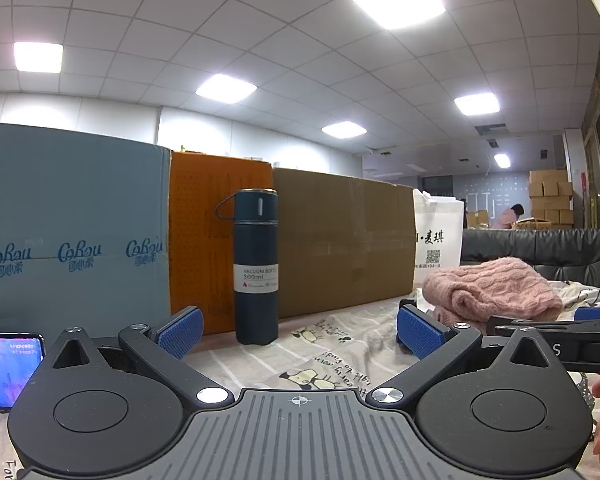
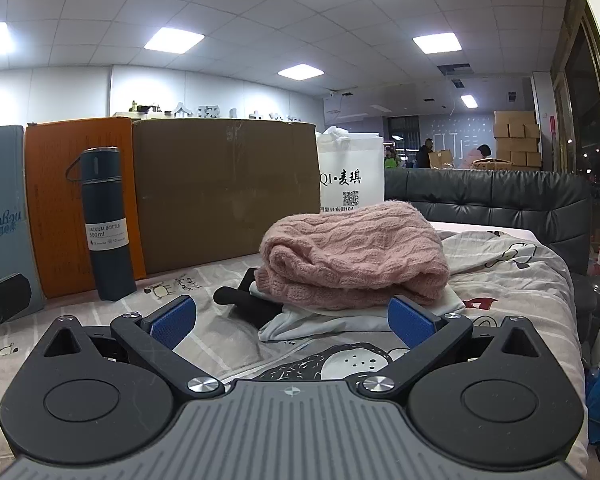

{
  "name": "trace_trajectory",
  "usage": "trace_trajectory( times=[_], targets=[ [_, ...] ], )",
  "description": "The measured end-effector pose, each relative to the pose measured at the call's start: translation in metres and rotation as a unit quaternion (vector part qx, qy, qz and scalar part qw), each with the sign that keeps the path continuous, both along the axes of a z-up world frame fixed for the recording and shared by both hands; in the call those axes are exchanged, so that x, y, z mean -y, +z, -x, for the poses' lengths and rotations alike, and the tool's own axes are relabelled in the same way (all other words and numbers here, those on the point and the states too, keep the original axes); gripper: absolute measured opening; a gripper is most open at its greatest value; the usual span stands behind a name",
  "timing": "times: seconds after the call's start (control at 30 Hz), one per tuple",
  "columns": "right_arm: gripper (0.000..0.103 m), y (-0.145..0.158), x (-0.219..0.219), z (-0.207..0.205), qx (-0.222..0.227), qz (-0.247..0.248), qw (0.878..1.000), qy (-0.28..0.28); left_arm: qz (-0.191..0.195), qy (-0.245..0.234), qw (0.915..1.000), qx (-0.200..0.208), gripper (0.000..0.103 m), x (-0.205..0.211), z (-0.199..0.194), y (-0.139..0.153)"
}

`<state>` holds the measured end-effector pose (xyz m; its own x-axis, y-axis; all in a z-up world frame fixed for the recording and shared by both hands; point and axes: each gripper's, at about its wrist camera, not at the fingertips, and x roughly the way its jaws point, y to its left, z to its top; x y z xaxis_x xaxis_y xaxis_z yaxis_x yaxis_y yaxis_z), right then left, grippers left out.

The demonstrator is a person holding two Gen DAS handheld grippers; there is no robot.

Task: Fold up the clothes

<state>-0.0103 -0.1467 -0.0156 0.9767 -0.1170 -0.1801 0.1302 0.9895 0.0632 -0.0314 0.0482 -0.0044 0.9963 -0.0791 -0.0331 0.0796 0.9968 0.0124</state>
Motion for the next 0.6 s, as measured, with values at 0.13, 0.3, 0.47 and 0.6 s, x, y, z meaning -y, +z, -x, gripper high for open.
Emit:
trace_trajectory(
  times=[0.13,0.3,0.47,0.6],
  targets=[
    [0.103,0.0002,0.0001,0.0000,-0.001,-0.001,1.000,-0.001,0.000,0.000,1.0000,0.000,0.103,-0.0001,0.0002,0.0000],
    [0.103,-0.0001,0.0000,0.0001,-0.001,-0.001,1.000,-0.001,0.000,0.000,1.0000,0.000,0.103,0.0000,0.0006,-0.0001],
    [0.103,-0.0002,0.0000,0.0002,-0.002,-0.001,1.000,-0.001,0.000,-0.001,1.0000,0.000,0.103,0.0002,0.0005,0.0000],
    [0.103,-0.0003,-0.0001,-0.0001,-0.003,-0.002,1.000,-0.001,-0.001,-0.001,1.0000,-0.001,0.103,0.0002,0.0002,0.0003]
  ],
)
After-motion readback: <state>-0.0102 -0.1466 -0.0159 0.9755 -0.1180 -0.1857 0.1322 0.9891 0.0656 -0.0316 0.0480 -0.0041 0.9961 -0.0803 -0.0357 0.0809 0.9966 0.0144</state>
